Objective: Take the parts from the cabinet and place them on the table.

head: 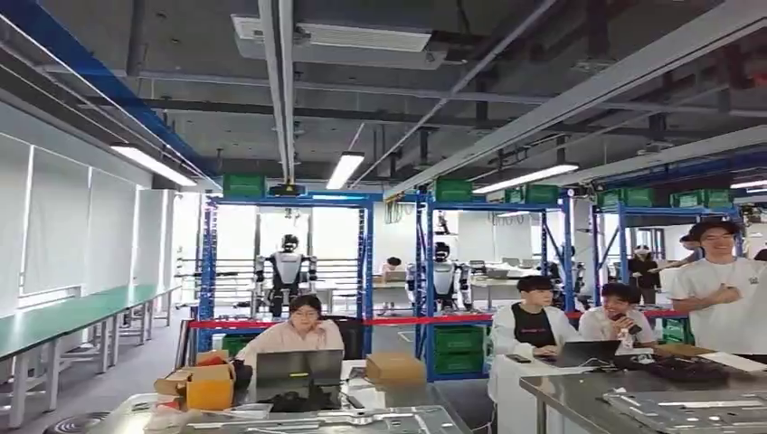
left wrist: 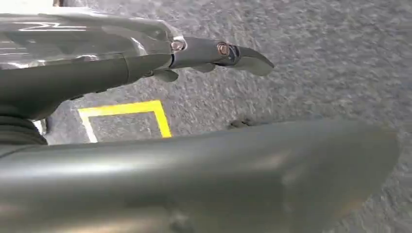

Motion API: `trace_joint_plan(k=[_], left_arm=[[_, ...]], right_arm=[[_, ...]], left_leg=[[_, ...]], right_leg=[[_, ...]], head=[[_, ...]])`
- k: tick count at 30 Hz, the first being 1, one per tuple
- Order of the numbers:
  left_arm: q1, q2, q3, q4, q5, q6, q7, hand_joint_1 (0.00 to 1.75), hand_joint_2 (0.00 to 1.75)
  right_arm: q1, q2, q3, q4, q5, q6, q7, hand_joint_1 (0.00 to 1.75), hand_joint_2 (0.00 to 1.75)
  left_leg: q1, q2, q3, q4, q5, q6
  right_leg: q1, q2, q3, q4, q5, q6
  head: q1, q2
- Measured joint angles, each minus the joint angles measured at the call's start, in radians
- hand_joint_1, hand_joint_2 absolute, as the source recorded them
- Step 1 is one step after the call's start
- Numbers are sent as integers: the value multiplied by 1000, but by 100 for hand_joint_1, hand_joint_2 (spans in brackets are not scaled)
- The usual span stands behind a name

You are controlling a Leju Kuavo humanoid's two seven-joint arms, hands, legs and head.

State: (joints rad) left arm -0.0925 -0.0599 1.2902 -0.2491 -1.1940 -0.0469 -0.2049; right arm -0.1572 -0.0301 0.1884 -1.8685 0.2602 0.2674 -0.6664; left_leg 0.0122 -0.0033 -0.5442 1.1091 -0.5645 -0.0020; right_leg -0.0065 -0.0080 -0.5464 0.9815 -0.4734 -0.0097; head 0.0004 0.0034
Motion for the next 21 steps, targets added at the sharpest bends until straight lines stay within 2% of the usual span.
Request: trace_joint_plan(k=[2,3,4,5,6,7,8,9,11,12,13,14,15,16,17,18,19,20,21], left_arm=[[2,0,0,0,0,0,0,0,175],[5,0,0,0,0,0,0,0,175],[8,0,0,0,0,1,0,0,175],[10,0,0,0,0,1,0,0,175],[10,0,0,0,0,1,0,0,175],[9,0,0,0,0,0,0,0,175],[9,0,0,0,0,0,0,0,175],[5,0,0,0,0,1,0,0,175],[6,0,0,0,0,1,0,0,175],[8,0,0,0,0,0,0,0,175],[8,0,0,0,0,0,0,0,175],[6,1,0,0,0,0,0,0,175],[3,2,0,0,0,2,0,0,175],[1,2,0,0,0,2,0,0,175],[1,2,0,0,-1,2,0,0,175],[3,1,0,0,-1,1,0,0,175],[4,1,0,0,-2,1,0,0,175],[5,1,0,0,-2,1,0,0,175],[5,1,0,0,-2,1,0,0,175]], right_arm=[[1,0,-1,2,3,0,2,175,175],[3,0,0,5,6,-1,3,175,175],[4,0,0,8,7,0,4,175,175],[5,0,0,10,8,-1,6,175,175],[5,0,0,10,8,-2,6,175,175],[5,0,0,10,8,-3,6,175,175],[5,0,0,11,8,-4,6,175,175],[5,0,0,12,8,-6,6,175,175],[6,-1,1,12,8,-8,6,175,175],[5,-1,2,12,8,-9,6,175,175],[4,-1,2,11,7,-10,5,175,175],[4,-1,2,9,5,-10,2,175,175],[2,-2,1,7,0,-11,-1,175,175],[3,-2,1,7,-5,-11,-3,175,175],[6,-3,1,7,-8,-10,-3,175,175],[8,-3,1,7,-10,-10,-3,175,175],[9,-3,1,8,-10,-10,-3,175,175],[8,-4,1,8,-10,-10,-3,175,175],[8,-5,1,8,-10,-10,-3,175,175]], left_leg=[[1,0,-100,155,-69,-8],[0,0,-138,202,-78,-8],[0,0,-151,198,-60,-8],[0,0,-141,149,-17,-4],[-1,4,-115,66,44,1],[-3,17,-83,-22,104,7],[-12,57,-63,-69,125,16],[-22,69,-73,-85,87,17],[-21,55,-69,-79,102,31],[-20,48,-63,-80,100,36],[-11,38,-53,-85,101,40],[-9,33,-47,-88,98,44],[-6,28,-44,-88,94,49],[-5,22,-40,-88,89,51],[-4,17,-36,-88,83,51],[-4,12,-30,-88,76,50],[-3,8,-20,-88,69,49],[-3,3,-6,-88,59,47],[-2,-1,8,-88,49,46]], right_leg=[[4,-5,4,0,-10,-6],[6,-7,8,0,-15,-6],[7,-10,14,0,-21,-5],[7,-15,24,0,-29,-4],[8,-24,37,0,-38,-2],[9,-32,51,0,-48,1],[10,-42,60,-1,-57,4],[14,-47,62,4,-62,12],[17,-62,72,8,-74,26],[16,-62,77,8,-75,30],[15,-62,74,18,-79,34],[13,-35,58,58,-81,40],[11,-14,22,120,-99,46],[7,-3,-29,202,-132,53],[4,-1,-79,276,-166,57],[3,0,-123,330,-189,59],[3,0,-145,339,-185,60],[3,0,-143,298,-152,59],[3,1,-126,230,-104,58]], head=[[0,0],[0,0],[0,0],[0,0],[0,0],[0,0],[0,0],[0,0],[0,0],[0,0],[0,0],[0,0],[0,0],[0,0],[0,0],[0,0],[0,0],[0,0],[0,0]])
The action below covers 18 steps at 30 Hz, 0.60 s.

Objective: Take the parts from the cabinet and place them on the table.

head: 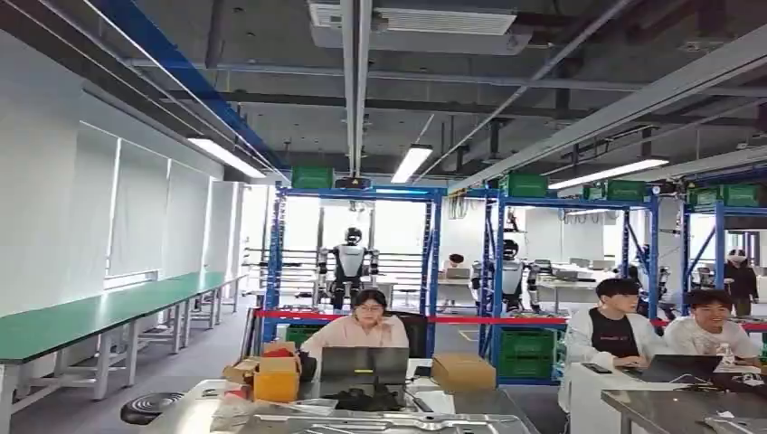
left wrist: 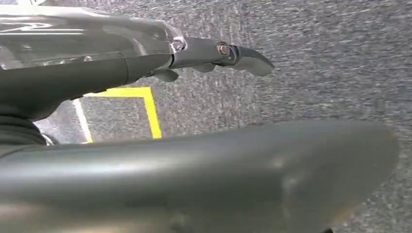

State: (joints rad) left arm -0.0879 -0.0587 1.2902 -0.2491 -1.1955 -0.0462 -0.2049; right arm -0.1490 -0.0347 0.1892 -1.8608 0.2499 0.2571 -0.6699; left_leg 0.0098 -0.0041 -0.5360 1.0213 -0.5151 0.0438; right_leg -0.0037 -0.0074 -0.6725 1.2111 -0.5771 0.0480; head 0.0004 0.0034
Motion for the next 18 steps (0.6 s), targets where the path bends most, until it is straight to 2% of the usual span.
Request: trace_joint_plan(k=[2,3,4,5,6,7,8,9,11,12,13,14,15,17,18], left_arm=[[-1,0,0,0,0,0,0,0,175],[-2,0,0,0,0,0,0,0,175],[-3,0,0,1,0,0,0,0,175],[-2,0,0,1,0,0,0,0,175],[0,-1,0,1,0,0,0,0,175],[0,0,0,1,0,0,0,0,175],[-3,-1,0,1,0,0,0,0,175],[-6,-2,0,1,0,-1,0,0,175],[-6,-3,0,2,0,-1,0,0,175],[-3,-3,0,2,0,0,0,0,175],[-1,-3,0,2,0,0,0,0,175],[1,-3,0,1,0,0,0,0,175],[1,-3,0,2,0,0,0,0,175],[2,-3,0,2,0,0,0,0,175],[3,-3,0,2,0,0,0,0,175]], right_arm=[[-1,0,0,0,0,0,0,175,175],[0,0,0,1,-1,0,0,175,175],[-1,-1,0,0,0,0,0,175,175],[0,-1,0,-2,-1,0,0,175,175],[-2,-2,0,-3,-1,0,0,175,175],[-3,-1,0,-4,-2,0,0,175,175],[-2,-1,0,-6,-2,0,-1,175,175],[-4,-1,0,-7,-2,0,-1,175,175],[-3,-1,0,-8,-2,0,-1,175,175],[-2,-1,0,-7,-2,1,-1,175,175],[0,-1,0,-7,-2,1,-1,175,175],[1,-1,0,-7,-2,1,-2,175,175],[1,-1,0,-7,-2,1,-1,175,175],[2,-1,0,-7,-2,1,-1,175,175],[-1,-1,0,-6,-2,1,-1,175,175]], left_leg=[[0,-3,25,-2,-20,-6],[-2,-5,35,0,-27,-14],[-2,-6,30,-3,-32,-22],[-1,-6,38,-7,-34,-29],[-1,-6,41,-2,-26,-35],[-2,-5,45,-3,-27,-36],[-1,-4,34,28,-31,-37],[0,-4,2,82,-36,-40],[3,-4,-94,228,-96,-49],[2,-4,-134,278,-125,-53],[3,-4,-158,294,-135,-54],[4,-4,-162,269,-117,-55],[6,-4,-150,213,-75,-55],[8,-2,-106,54,55,-52],[6,0,-108,29,72,-47]], right_leg=[[2,0,43,-167,135,-10],[7,0,44,-183,124,-20],[10,0,46,-186,112,-30],[12,0,45,-188,123,-40],[12,1,49,-194,120,-48],[7,3,65,-201,122,-55],[3,1,77,-211,121,-57],[3,1,83,-215,117,-63],[3,1,91,-215,105,-67],[3,2,97,-215,98,-68],[3,5,106,-214,91,-67],[3,7,119,-214,81,-65],[3,7,133,-214,71,-63],[3,6,162,-215,47,-55],[6,6,170,-211,39,-49]], head=[[0,0],[0,0],[0,0],[0,0],[0,0],[0,0],[0,0],[0,0],[0,0],[0,0],[0,0],[0,0],[0,0],[0,0],[0,0]])
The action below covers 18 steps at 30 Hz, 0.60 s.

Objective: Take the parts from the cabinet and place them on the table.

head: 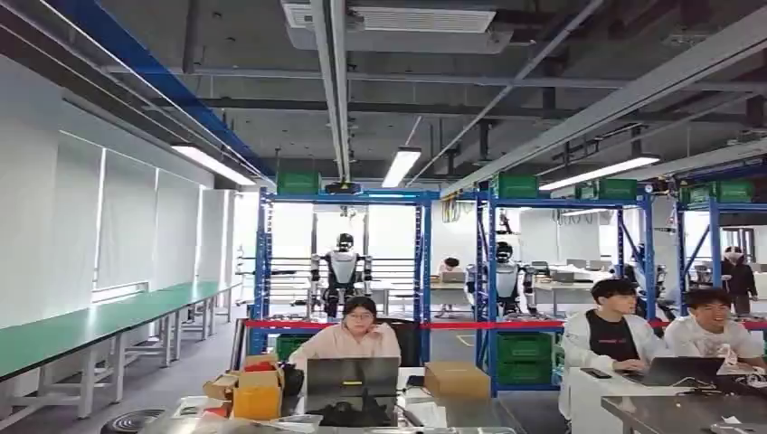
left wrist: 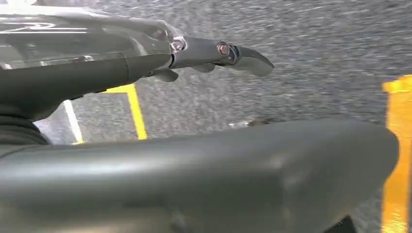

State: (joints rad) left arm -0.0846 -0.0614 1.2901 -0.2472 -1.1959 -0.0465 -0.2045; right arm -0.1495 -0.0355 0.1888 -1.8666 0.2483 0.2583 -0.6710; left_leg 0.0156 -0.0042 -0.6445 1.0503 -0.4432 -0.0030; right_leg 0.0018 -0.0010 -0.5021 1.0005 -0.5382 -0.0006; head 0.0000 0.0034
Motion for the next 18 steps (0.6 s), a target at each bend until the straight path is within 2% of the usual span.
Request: trace_joint_plan(k=[1,2,4,5,6,7,9,10,11,12,14,15,16,17,18], left_arm=[[-3,0,0,0,0,0,0,0,175],[-2,0,0,0,-1,0,2,0,175],[-1,0,0,0,-1,0,2,0,175],[-1,0,0,0,-1,0,1,0,175],[-2,1,0,0,-1,1,0,0,175],[-3,1,0,0,-1,2,0,0,175],[-5,1,0,0,-1,2,0,0,175],[-4,1,0,0,-1,2,0,0,175],[-2,1,0,0,-1,2,1,0,175],[-1,1,0,0,-2,2,1,0,175],[-3,1,0,0,-2,2,1,0,175],[-2,0,0,0,-2,2,1,0,175],[-5,-2,0,2,-1,3,1,0,175],[-6,-2,0,2,-1,3,1,0,175],[-4,-3,0,2,-2,2,2,0,175]], right_arm=[[0,0,0,1,-1,0,0,175,175],[0,0,0,0,0,1,0,175,175],[3,0,1,-1,0,2,1,175,175],[3,0,1,-2,0,2,0,175,175],[0,0,0,-3,-2,2,0,175,175],[-1,0,0,-3,-2,2,0,175,175],[4,0,0,-3,-2,3,0,175,175],[6,0,0,-3,-2,3,0,175,175],[8,0,0,-2,-2,3,0,175,175],[9,0,0,-2,-2,3,0,175,175],[9,0,0,-2,-2,3,0,175,175],[9,0,-1,-2,-3,3,0,175,175],[10,0,-1,-1,-3,3,0,175,175],[10,0,-1,-3,-3,3,0,175,175],[11,0,-2,-3,-3,3,0,175,175]], left_leg=[[-5,2,1,-10,-22,11],[-8,0,0,-7,-10,18],[-7,-2,9,-9,-16,30],[-2,-3,23,-17,-20,35],[-1,-3,33,-20,-25,42],[-1,-3,40,-20,-31,45],[-2,-4,52,-20,-45,47],[-2,-5,60,-20,-52,47],[-4,-6,72,-20,-60,47],[-5,-7,84,-20,-69,47],[-8,-8,113,-22,-88,45],[-6,-8,119,-25,-96,43],[-6,-9,121,-29,-97,37],[-4,-8,119,-33,-102,28],[-5,-7,128,-26,-96,22]], right_leg=[[0,1,-8,1,-2,5],[0,2,-11,-1,-8,14],[-1,2,0,0,-9,21],[-3,2,-8,28,-8,26],[-3,2,-32,76,-11,32],[-6,2,-75,149,-33,38],[-7,2,-167,282,-99,43],[-7,2,-200,317,-116,44],[-7,2,-210,305,-100,43],[-6,2,-200,254,-62,39],[0,2,-143,77,65,23],[7,2,-129,29,99,11],[12,2,-135,26,71,5],[13,3,-130,21,85,-1],[17,5,-127,11,86,-5]], head=[[0,0],[0,1],[0,0],[0,1],[0,1],[0,0],[0,0],[0,0],[0,0],[0,0],[0,0],[0,0],[0,0],[0,2],[-1,1]])
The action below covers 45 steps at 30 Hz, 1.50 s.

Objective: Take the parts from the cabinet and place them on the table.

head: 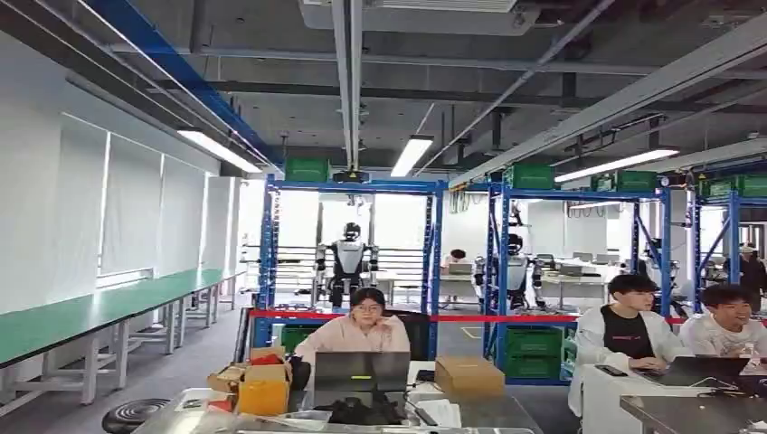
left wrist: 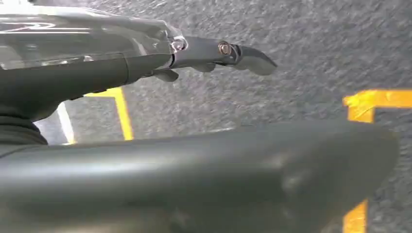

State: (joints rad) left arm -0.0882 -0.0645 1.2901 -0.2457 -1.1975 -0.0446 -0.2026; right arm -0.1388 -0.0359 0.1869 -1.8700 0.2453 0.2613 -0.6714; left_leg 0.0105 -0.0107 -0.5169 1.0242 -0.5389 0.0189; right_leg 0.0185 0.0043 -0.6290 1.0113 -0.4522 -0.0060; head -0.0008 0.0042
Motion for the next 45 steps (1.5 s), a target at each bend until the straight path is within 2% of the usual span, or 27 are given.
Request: trace_joint_plan(k=[2,3,7,8,9,12,13,14,17,19,22,23,24,25,27,29,31,33,34,37,38,39,40,42,43,44,45], left_arm=[[0,0,0,0,0,0,0,0,175],[-3,-2,0,1,-2,-2,-1,0,175],[-4,0,0,1,-2,-2,0,0,175],[-1,0,0,1,-2,-2,0,0,175],[1,2,0,1,-4,-1,0,0,175],[3,1,0,1,-6,-2,0,0,175],[2,0,0,2,-6,-2,0,0,175],[-1,0,0,2,-6,-2,0,0,175],[2,0,0,2,-6,-2,0,0,175],[1,3,0,2,-6,0,0,0,175],[-1,2,0,2,-6,0,0,0,175],[0,2,0,2,-7,0,0,0,175],[2,2,0,2,-7,0,0,0,175],[2,2,0,2,-7,0,0,0,175],[0,2,0,2,-7,0,0,0,175],[0,-2,0,3,-7,-1,0,0,175],[1,-3,0,3,-8,-1,0,0,175],[-2,-3,-1,3,-9,-1,0,0,175],[-6,-4,-1,3,-9,-2,0,0,175],[-5,-3,-1,3,-9,0,0,0,175],[-2,-2,-1,3,-9,0,0,0,175],[0,-1,-1,3,-9,0,0,0,175],[0,-1,-1,3,-9,0,0,0,175],[0,-1,-1,3,-10,-2,0,0,175],[1,-3,-1,5,-10,-2,0,0,175],[-1,-4,-1,5,-10,-2,0,0,175],[0,-4,-1,5,-10,-2,1,0,175]], right_arm=[[0,1,0,-2,0,0,0,175,175],[-2,2,0,-2,-1,0,-1,175,175],[1,2,0,-2,-1,0,-1,175,175],[4,2,0,-1,-1,0,-1,175,175],[5,2,0,0,-1,1,-1,175,175],[4,2,-1,0,-1,1,-1,175,175],[4,2,-2,1,-1,1,-1,175,175],[3,2,-3,1,-2,2,-1,175,175],[3,2,-5,-2,-1,3,-1,175,175],[0,2,-7,-2,-1,3,-2,175,175],[5,2,-8,-1,-1,4,-2,175,175],[6,2,-8,0,-1,5,-2,175,175],[6,2,-8,0,-1,5,-2,175,175],[5,2,-9,0,-1,5,-2,175,175],[5,2,-13,-1,-1,5,-2,175,175],[4,2,-14,-1,-1,6,-2,175,175],[5,1,-16,-4,-1,6,-3,175,175],[5,2,-16,-6,-2,6,-3,175,175],[2,2,-16,-6,-3,6,-3,175,175],[7,2,-16,-6,-3,6,-4,175,175],[9,2,-16,-6,-3,6,-4,175,175],[12,2,-16,-6,-3,6,-4,175,175],[13,2,-16,-5,-3,6,-4,175,175],[13,2,-16,-6,-3,6,-4,175,175],[13,2,-17,-5,-3,6,-4,175,175],[11,2,-17,-5,-3,6,-4,175,175],[12,2,-19,-5,-3,5,-4,175,175]], left_leg=[[0,1,11,2,-6,-6],[-1,2,1,35,-10,-7],[7,2,-162,283,-117,-25],[9,2,-178,286,-106,-29],[11,3,-174,242,-71,-32],[23,5,-120,27,98,-40],[13,6,-122,16,63,-36],[12,7,-124,24,70,-17],[13,3,-111,18,62,4],[13,2,-89,11,53,15],[9,2,-69,10,33,21],[6,1,-60,10,26,22],[3,0,-47,9,17,22],[-1,-1,-34,9,8,23],[-6,-2,-11,6,-8,22],[-4,-2,-5,-3,-17,13],[-1,1,8,-4,-8,-1],[-3,3,20,6,-20,-3],[-3,2,-2,49,-29,-4],[4,2,-139,257,-120,-23],[7,3,-168,286,-123,-27],[10,3,-173,268,-102,-30],[13,3,-161,211,-56,-35],[24,5,-114,46,69,-48],[19,3,-118,40,60,-50],[14,6,-121,21,50,-29],[14,5,-121,28,57,-17]], right_leg=[[-14,-2,33,-21,-2,-10],[-14,-3,47,-29,-5,-12],[-15,-4,68,-30,-29,-15],[-16,-2,78,-30,-37,-13],[-18,-1,92,-30,-48,-9],[-24,-2,129,-27,-83,10],[-23,-1,133,-19,-88,17],[-22,0,124,-20,-93,24],[-25,-1,135,-14,-101,38],[-28,-2,94,80,-111,48],[-28,-2,-53,296,-202,55],[-28,-2,-79,312,-204,53],[-26,-2,-81,283,-175,47],[-22,-2,-64,214,-123,38],[-3,-2,-19,47,1,4],[3,-1,-9,13,-14,-15],[8,1,5,-4,-7,-21],[-4,-3,45,-34,-5,-20],[-6,-3,54,-39,-7,-23],[-9,-4,69,-38,-27,-20],[-11,-2,78,-37,-34,-17],[-14,-1,89,-37,-43,-14],[-18,0,102,-36,-54,-9],[-26,-1,131,-28,-81,6],[-24,0,137,-23,-91,16],[-23,0,129,-15,-95,23],[-22,1,124,-16,-103,27]], head=[[1,0],[1,0],[1,-1],[1,0],[1,0],[1,-1],[0,-1],[0,1],[1,0],[0,0],[0,0],[0,0],[0,0],[0,0],[0,0],[0,0],[1,0],[1,0],[1,-1],[1,-1],[1,-1],[1,-1],[1,-1],[1,-1],[0,-1],[0,-1],[1,0]])
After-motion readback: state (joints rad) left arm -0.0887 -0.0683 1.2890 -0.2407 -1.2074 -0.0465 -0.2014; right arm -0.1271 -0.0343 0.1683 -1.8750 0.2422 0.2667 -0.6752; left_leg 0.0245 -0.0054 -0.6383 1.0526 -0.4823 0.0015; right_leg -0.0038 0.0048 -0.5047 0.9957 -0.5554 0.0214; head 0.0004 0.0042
